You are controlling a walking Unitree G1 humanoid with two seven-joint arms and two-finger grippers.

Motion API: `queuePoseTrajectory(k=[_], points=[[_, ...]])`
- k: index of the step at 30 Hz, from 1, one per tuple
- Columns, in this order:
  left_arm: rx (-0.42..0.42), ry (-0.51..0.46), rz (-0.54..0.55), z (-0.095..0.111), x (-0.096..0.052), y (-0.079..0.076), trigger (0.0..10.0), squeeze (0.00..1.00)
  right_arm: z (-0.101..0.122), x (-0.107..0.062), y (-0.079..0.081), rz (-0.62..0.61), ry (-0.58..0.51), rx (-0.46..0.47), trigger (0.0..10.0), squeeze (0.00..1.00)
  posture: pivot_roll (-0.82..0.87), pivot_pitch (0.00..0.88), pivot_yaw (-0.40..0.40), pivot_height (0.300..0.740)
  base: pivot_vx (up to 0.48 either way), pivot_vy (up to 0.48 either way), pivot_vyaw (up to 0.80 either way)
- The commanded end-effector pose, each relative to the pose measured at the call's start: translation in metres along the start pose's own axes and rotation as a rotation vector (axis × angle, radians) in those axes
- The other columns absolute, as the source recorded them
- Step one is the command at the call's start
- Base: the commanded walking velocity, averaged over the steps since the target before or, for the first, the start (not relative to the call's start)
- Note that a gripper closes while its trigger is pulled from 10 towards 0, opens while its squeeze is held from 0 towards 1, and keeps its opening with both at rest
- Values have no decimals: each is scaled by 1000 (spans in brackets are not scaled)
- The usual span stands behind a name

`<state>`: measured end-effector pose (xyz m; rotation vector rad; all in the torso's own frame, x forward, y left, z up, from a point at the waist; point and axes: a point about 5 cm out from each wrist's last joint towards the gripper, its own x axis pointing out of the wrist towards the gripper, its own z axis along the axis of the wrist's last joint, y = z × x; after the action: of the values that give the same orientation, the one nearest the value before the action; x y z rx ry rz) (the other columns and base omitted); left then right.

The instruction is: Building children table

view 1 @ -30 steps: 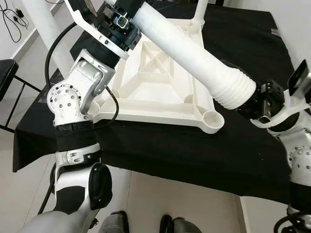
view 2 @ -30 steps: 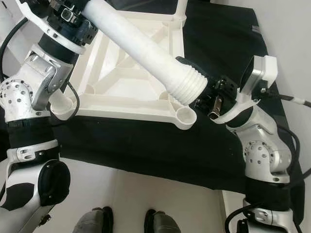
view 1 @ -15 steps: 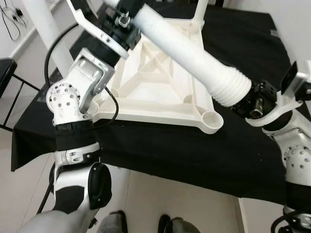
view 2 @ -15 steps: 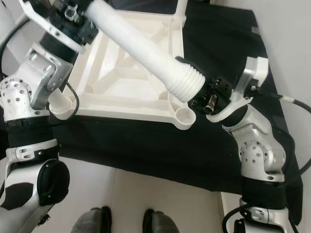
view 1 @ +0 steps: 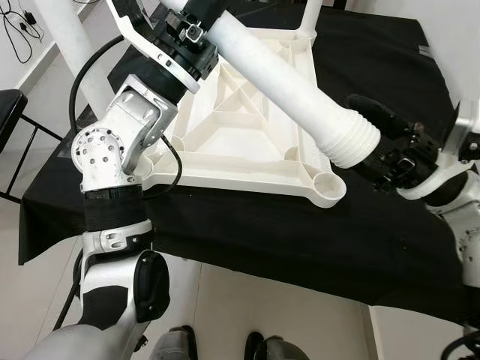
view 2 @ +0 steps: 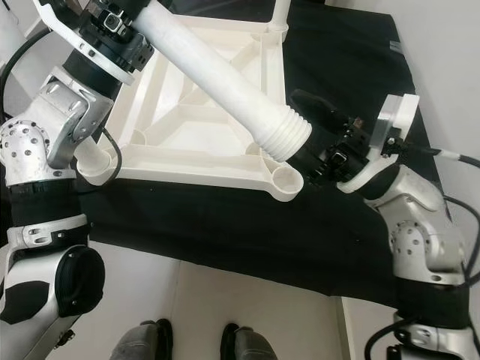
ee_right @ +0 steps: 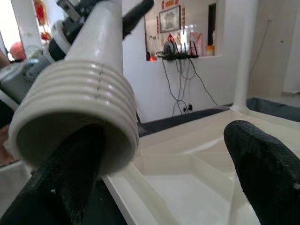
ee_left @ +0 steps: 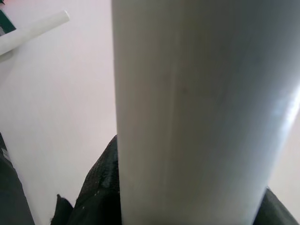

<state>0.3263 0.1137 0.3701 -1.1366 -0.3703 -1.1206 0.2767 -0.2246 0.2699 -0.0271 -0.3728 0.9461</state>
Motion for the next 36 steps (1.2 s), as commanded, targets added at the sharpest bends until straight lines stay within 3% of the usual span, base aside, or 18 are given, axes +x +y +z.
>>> queuePoseTrajectory(k=[1, 8, 12, 13, 16, 19, 23, 29, 31, 34, 36], points=[[14, -91, -119, 16, 9, -22, 0, 0, -23, -9, -1, -31, 137, 39, 10000, 1000, 4, 210, -73, 740, 0, 0, 0], [28, -116, -126, 24, 8, -24, 0, 0, -31, -17, -10, -100, 233, -22, 10000, 1000, 5, 209, -73, 740, 0, 0, 0], [44, -125, -126, 30, 8, -25, 0, 0, -34, -26, -23, -188, 333, -83, 10000, 1000, 3, 208, -72, 740, 0, 0, 0], [110, -98, -115, 34, 7, -25, 0, 0, -28, -36, -24, -155, 459, -155, 10000, 1000, 0, 208, -72, 740, 0, 0, 0], [110, -98, -115, 34, 7, -25, 0, 0, -28, -36, -24, -155, 459, -155, 10000, 1000, 0, 208, -72, 740, 0, 0, 0], [162, -66, -112, 34, 8, -26, 0, 0, -25, -40, -13, -52, 541, -168, 10000, 1000, -1, 209, -71, 740, 0, 0, 0], [202, -25, -107, 29, 10, -26, 0, 0, -24, -43, -8, -1, 599, -171, 10000, 1000, -3, 211, -74, 740, 0, 0, 0], [300, 73, -83, 17, 11, -22, 0, 0, -13, -40, -6, 29, 568, -185, 10000, 1000, -2, 213, -72, 740, 0, 0, 0], [421, 180, -56, 1, 10, -16, 0, 0, 7, -31, -2, 68, 445, -187, 10000, 1000, -6, 215, -72, 740, 0, 0, 0], [489, 237, -43, -7, 9, -12, 0, 0, 16, -27, 1, 95, 395, -183, 10000, 1000, -10, 214, -71, 740, 0, 0, 0], [601, 349, -44, -25, 6, -4, 0, 0, 25, -18, 3, 127, 333, -185, 10000, 1000, -15, 213, -68, 740, 0, 0, 0]])
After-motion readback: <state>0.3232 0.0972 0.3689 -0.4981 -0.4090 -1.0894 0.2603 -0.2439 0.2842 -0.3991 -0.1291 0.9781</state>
